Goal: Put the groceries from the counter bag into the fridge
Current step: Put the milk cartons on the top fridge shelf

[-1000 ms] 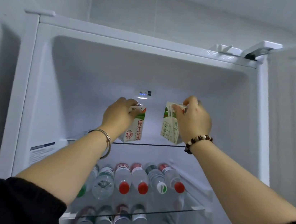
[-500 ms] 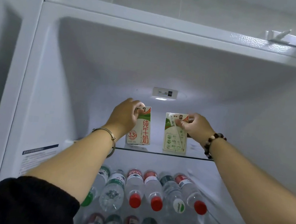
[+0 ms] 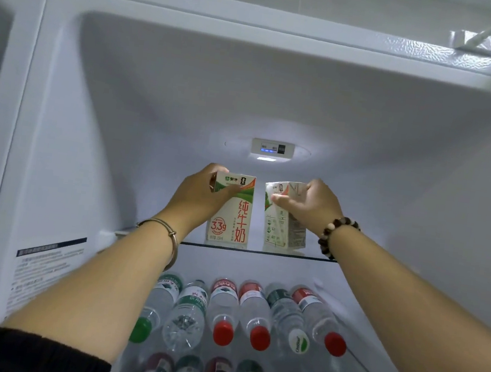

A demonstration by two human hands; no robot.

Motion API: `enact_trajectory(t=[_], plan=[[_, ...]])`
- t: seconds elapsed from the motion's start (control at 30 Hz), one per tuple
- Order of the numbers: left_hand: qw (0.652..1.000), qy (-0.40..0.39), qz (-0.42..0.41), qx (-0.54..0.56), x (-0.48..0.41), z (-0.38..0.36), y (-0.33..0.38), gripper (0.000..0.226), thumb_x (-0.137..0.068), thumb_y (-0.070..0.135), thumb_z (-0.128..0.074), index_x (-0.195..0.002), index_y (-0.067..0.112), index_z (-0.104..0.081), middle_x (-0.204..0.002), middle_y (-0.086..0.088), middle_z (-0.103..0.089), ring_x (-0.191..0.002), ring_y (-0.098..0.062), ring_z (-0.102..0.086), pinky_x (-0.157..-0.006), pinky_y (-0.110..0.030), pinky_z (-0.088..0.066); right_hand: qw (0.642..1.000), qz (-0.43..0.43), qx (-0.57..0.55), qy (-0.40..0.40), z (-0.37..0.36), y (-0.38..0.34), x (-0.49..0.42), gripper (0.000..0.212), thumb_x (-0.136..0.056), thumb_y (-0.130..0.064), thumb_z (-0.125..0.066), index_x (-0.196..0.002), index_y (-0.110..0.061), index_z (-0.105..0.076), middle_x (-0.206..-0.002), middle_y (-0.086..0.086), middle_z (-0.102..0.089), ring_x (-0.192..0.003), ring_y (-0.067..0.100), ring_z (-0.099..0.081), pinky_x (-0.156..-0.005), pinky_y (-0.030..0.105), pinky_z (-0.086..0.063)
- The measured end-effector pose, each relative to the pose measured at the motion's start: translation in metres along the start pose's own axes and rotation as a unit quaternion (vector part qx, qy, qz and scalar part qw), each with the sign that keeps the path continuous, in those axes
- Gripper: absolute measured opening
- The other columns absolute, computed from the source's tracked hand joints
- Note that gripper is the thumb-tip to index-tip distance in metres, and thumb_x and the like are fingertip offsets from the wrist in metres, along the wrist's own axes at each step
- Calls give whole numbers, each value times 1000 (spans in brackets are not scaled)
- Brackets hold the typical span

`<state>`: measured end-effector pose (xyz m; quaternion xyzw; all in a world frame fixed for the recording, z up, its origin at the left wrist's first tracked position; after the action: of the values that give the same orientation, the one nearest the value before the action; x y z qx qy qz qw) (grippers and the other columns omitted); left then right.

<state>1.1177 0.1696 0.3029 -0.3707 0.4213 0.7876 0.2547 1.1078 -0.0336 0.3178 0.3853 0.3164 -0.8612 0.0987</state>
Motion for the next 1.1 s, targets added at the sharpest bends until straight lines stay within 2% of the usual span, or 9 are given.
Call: enact_trajectory(t=[0.07,0.13,0.2,0.23,0.43,0.57,0.77,0.93,1.1], plan=[[1000,-4,-9,-3,2,-1,-1,28,-92,43,-52,-109,21,-50,-89,9,-62,-80,-12,-63,-60,-18,-48,989,-55,-110,-85,0,0,4,56,-78,-55,-64,-98,-3,-65,-97,10,-69,-88,21,-65,-80,37,-55],[1000,-11,-7,9,2,-3,-3,27,-92,42,-52,-110,22,-49,-90,8,-62,-81,-13,-63,-60,-20,-50,924,-140,-286,-210,4,4,5,69,-70,-60,-61,-112,-6,-59,-115,10,-62,-108,25,-59,-93,48,-49],[1000,-17,-10,6,2,-3,-1,27,-94,40,-50,-112,21,-47,-93,6,-61,-83,-16,-63,-59,-22,-51,864,-179,-388,-268,8,11,4,68,-69,-50,-64,-120,-6,-55,-125,13,-56,-116,30,-56,-95,50,-47],[1000,-19,-12,4,2,-3,-1,26,-94,39,-49,-113,20,-47,-94,5,-61,-83,-17,-63,-59,-22,-51,855,-180,-399,-279,8,14,3,63,-71,-42,-67,-121,-6,-56,-128,15,-56,-117,32,-55,-97,50,-46],[1000,-23,-7,8,2,-4,-1,23,-96,36,-47,-113,19,-46,-94,5,-62,-84,-17,-63,-61,-24,-52,898,-142,-317,-270,5,17,-1,20,-84,-12,-65,-104,-12,-62,-108,9,-64,-112,27,-56,-99,48,-45],[1000,-13,-1,-21,0,-5,-2,21,-98,32,-46,-116,22,-44,-98,6,-62,-85,-17,-63,-60,-21,-50,915,-141,-293,-240,4,16,3,23,-87,-10,-62,-110,-11,-59,-102,5,-68,-98,21,-64,-90,38,-50],[997,19,16,-79,-2,-3,-9,34,-99,24,-44,-132,21,-37,-105,5,-59,-86,-19,-61,-62,-26,-49,953,-130,-208,-177,-10,14,9,35,-81,-37,-69,-109,-18,-62,-103,2,-70,-99,21,-65,-89,45,-52],[995,34,88,29,-5,2,-14,36,-101,17,-40,-136,21,-34,-108,2,-55,-89,-21,-59,-56,-22,-45,938,-141,-246,-198,-8,13,10,24,-81,-19,-70,-104,-14,-62,-101,6,-70,-99,26,-64,-87,46,-52],[990,68,109,54,-4,8,-15,33,-101,14,-37,-133,22,-38,-107,0,-55,-80,-16,-59,-55,-23,-44,946,-136,-210,-205,-22,-1,2,18,-83,-20,-69,-99,-18,-60,-103,6,-69,-98,25,-65,-87,47,-53]])
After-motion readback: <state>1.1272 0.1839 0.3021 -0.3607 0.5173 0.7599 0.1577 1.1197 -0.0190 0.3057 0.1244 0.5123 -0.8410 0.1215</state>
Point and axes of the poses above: each hand's wrist, its own x-axis away from the middle knuckle, its own z-axis out of the back of the hand, y = z × x, the point moved 1 cm from there along -x, towards the middle knuckle
